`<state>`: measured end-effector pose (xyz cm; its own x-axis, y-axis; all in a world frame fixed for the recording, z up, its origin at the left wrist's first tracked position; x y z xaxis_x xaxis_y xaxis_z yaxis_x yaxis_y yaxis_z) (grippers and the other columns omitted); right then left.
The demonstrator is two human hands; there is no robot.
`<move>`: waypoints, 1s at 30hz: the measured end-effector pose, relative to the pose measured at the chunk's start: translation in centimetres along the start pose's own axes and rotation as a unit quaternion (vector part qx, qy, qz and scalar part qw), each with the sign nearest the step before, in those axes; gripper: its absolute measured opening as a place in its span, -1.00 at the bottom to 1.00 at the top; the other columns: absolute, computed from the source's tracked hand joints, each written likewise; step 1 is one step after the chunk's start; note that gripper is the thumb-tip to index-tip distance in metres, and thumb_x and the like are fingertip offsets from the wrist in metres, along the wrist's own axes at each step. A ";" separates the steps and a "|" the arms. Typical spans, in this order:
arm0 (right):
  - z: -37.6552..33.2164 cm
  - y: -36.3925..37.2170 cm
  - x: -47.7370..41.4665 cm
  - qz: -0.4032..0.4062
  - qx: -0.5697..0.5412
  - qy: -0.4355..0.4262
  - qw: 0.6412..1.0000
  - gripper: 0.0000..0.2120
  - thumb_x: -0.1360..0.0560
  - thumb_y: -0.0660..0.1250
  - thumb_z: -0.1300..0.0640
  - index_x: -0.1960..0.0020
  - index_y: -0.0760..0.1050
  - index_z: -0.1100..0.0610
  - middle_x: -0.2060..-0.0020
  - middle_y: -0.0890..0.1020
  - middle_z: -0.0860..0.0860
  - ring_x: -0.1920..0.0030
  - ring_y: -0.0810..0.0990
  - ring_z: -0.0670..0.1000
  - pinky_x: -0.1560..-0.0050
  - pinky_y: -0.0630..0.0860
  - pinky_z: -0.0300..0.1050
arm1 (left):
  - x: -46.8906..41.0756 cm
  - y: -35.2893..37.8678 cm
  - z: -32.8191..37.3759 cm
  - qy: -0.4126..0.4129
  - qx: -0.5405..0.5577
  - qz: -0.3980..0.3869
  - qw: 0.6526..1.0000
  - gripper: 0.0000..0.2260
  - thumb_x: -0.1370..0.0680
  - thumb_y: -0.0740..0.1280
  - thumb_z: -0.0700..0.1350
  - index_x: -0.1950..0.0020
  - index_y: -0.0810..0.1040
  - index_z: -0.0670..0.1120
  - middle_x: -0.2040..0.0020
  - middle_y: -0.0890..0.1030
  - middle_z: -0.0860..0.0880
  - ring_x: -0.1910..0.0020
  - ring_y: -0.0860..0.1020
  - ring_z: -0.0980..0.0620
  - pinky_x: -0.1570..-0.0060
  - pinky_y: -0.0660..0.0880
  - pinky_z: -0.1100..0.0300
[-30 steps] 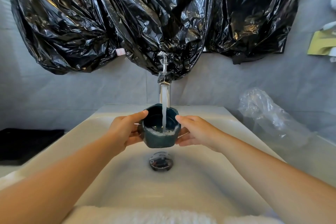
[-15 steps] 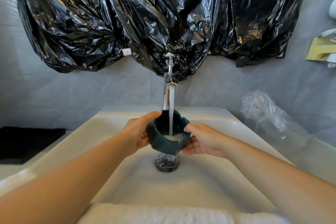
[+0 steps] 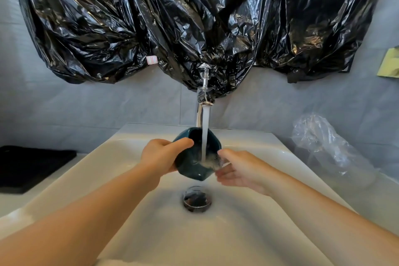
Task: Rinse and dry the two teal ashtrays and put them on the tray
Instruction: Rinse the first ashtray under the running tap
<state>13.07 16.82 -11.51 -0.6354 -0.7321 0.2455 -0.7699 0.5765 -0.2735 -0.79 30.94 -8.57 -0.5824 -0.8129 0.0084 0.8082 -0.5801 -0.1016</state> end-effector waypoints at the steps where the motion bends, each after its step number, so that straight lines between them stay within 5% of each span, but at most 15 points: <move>1: -0.5 -0.7 -0.1 0.025 0.040 -0.020 0.999 -0.68 -0.59 0.22 -0.06 -0.21 0.48 0.13 -0.03 0.62 0.16 0.00 0.66 0.12 -0.14 0.61 -0.01 | 0.1 -0.3 0.6 0.026 -0.045 0.013 0.999 -0.74 -0.43 0.47 0.02 0.08 0.58 -0.16 0.13 0.65 -0.14 0.14 0.62 -0.06 0.14 0.62 0.10; 4: -0.7 -0.3 0.0 0.000 0.072 -0.042 0.996 -0.72 -0.58 0.27 -0.05 -0.20 0.50 0.10 -0.05 0.60 0.15 0.02 0.70 0.15 -0.10 0.63 0.00 | 0.8 -0.3 1.7 0.067 -0.111 0.013 0.991 -0.76 -0.43 0.45 0.08 0.14 0.61 -0.10 0.24 0.60 -0.05 0.26 0.52 0.05 0.35 0.47 0.25; 7: -1.1 1.5 0.6 -0.054 0.062 -0.071 0.994 -0.82 -0.62 0.21 0.12 -0.14 0.52 0.17 -0.06 0.64 0.16 0.01 0.70 0.15 -0.05 0.64 0.00 | 1.0 0.2 1.6 0.064 -0.115 -0.003 0.991 -0.68 -0.39 0.48 0.11 0.11 0.65 -0.14 0.19 0.63 -0.10 0.25 0.53 0.02 0.19 0.55 0.08; 11: -1.6 1.3 0.3 -0.028 0.053 -0.093 0.994 -0.80 -0.63 0.16 0.25 -0.06 0.53 0.30 -0.04 0.66 0.26 0.04 0.70 0.18 0.00 0.66 0.06 | 0.4 -0.1 0.8 0.030 -0.077 -0.003 0.997 -0.57 -0.30 0.51 0.21 0.06 0.62 -0.11 0.10 0.65 -0.09 0.11 0.61 -0.04 0.02 0.61 0.00; 15: -0.7 0.6 -0.4 0.004 0.029 -0.067 0.997 -0.77 -0.61 0.14 0.29 -0.07 0.50 0.42 -0.02 0.65 0.31 0.07 0.71 0.24 0.04 0.66 0.14 | 0.3 1.3 0.2 -0.004 -0.049 -0.069 0.996 -0.46 -0.27 0.54 0.18 -0.06 0.58 -0.16 0.01 0.66 -0.13 0.01 0.64 -0.10 -0.01 0.63 -0.02; 18: -0.4 0.1 -0.4 0.024 -0.049 -0.039 0.998 -0.79 -0.62 0.16 0.27 -0.09 0.51 0.38 -0.03 0.65 0.31 0.11 0.72 0.22 0.12 0.68 0.02 | 0.8 2.5 -0.4 -0.037 -0.026 -0.123 0.991 -0.52 -0.32 0.57 0.02 -0.10 0.54 -0.20 0.04 0.68 -0.16 0.08 0.69 -0.08 0.07 0.65 0.05; 21: -0.2 0.5 -0.3 -0.002 -0.070 -0.023 0.997 -0.78 -0.61 0.16 0.29 -0.14 0.51 0.37 0.00 0.67 0.31 0.17 0.73 0.20 0.21 0.67 -0.12 | 0.4 1.9 -0.2 -0.018 -0.022 -0.090 0.995 -0.61 -0.35 0.56 -0.06 -0.05 0.57 -0.23 0.08 0.70 -0.17 0.13 0.70 -0.08 0.08 0.65 0.03; 25: -0.5 0.7 -0.3 -0.021 0.029 -0.036 0.999 -0.76 -0.60 0.21 0.18 -0.15 0.54 0.29 0.01 0.68 0.26 0.09 0.72 0.20 -0.04 0.65 0.02 | 0.2 0.6 0.7 0.030 -0.064 -0.025 0.997 -0.65 -0.41 0.47 0.09 0.00 0.57 -0.15 0.07 0.66 -0.14 0.07 0.65 -0.10 0.01 0.63 -0.01; 30: -1.7 0.9 0.0 -0.025 0.048 -0.098 0.994 -0.81 -0.59 0.21 0.30 -0.13 0.54 0.20 -0.04 0.67 0.21 0.08 0.72 0.17 0.01 0.66 0.07 | 0.4 0.7 1.1 0.051 -0.126 -0.024 0.990 -0.55 -0.38 0.45 0.21 0.06 0.62 -0.18 0.09 0.66 -0.17 0.04 0.63 -0.13 0.00 0.62 -0.08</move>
<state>12.29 17.95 -10.19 -0.5659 -0.8208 0.0781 -0.7851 0.5075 -0.3550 -0.35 30.10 -7.53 -0.6366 -0.7669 -0.0806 0.7388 -0.5766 -0.3488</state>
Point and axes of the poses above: each hand's wrist, its own x-axis away from the middle knuckle, its own y-axis out of the palm, z = x × y, the point moved 10 cm from there along -x, towards the middle knuckle
